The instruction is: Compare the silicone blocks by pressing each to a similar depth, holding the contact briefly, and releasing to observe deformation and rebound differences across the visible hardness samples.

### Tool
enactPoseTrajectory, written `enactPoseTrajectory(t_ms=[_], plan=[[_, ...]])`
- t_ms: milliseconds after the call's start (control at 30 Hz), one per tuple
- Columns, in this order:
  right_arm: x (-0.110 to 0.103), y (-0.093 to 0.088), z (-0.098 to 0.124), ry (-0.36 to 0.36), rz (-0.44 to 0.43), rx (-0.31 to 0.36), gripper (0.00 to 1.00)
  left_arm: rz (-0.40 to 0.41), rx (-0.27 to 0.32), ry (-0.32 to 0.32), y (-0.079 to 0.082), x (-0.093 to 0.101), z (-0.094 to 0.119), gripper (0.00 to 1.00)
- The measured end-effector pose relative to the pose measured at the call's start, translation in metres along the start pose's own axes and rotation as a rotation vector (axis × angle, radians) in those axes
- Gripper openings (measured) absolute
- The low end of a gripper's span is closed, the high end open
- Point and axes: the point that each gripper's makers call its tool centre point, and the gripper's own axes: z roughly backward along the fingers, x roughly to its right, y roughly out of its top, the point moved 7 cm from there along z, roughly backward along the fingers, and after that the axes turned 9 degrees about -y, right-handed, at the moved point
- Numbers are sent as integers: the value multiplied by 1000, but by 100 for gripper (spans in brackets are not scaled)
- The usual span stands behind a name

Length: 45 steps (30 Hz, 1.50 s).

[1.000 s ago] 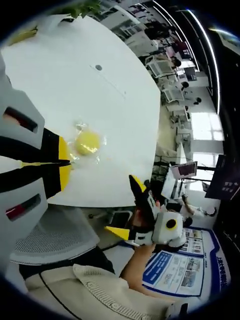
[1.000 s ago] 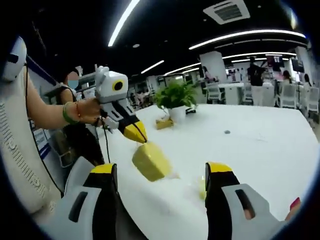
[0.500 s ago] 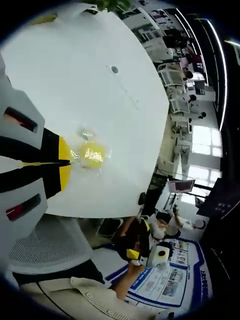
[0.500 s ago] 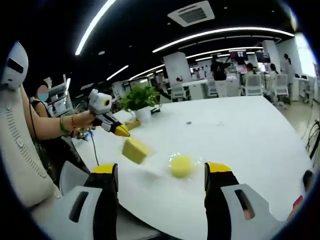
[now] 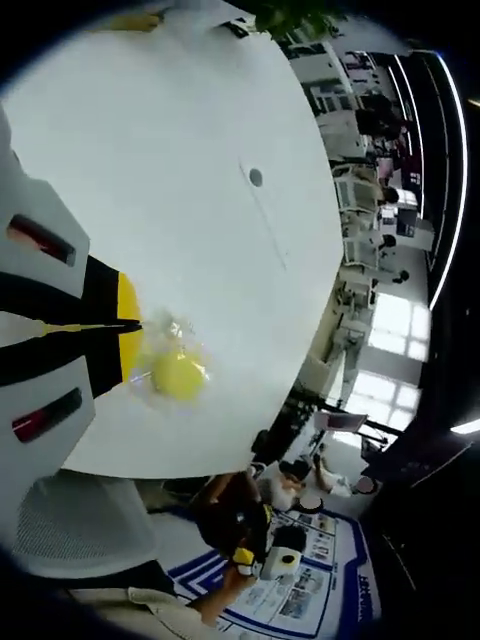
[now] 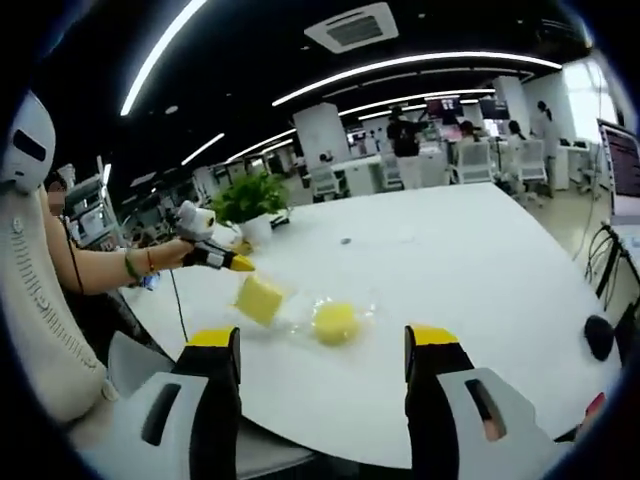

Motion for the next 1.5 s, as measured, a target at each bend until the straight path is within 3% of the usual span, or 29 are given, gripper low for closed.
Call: enactPoseTrajectory(t_ms=[100, 200, 433, 700, 733, 1133, 1367, 1500], plan=[[-1, -2, 1, -8, -12, -12, 63, 20, -5, 25, -9, -15, -2, 0], [-9, 5, 1, 33, -117, 30, 65, 41, -10, 53, -18, -29, -6, 0], [-17, 9, -5, 23, -57, 31, 66, 73, -52, 72, -41, -50, -12, 0], [-23, 3, -11, 28, -65, -1, 65, 53, -109, 108, -63, -67, -17, 0], [-23, 1, -12, 28, -67, -8, 65, 46, -72, 108, -62, -67, -16, 0], [-26, 2, -19, 52, -59, -22, 62, 73, -14, 118, -65, -65, -11, 0], [-31, 5, -23, 83, -57, -20, 63, 100, 7, 197, -62, -66, 2, 1], [-34, 5, -25, 104, -52, -18, 64, 83, 53, 231, -52, -61, 19, 9]])
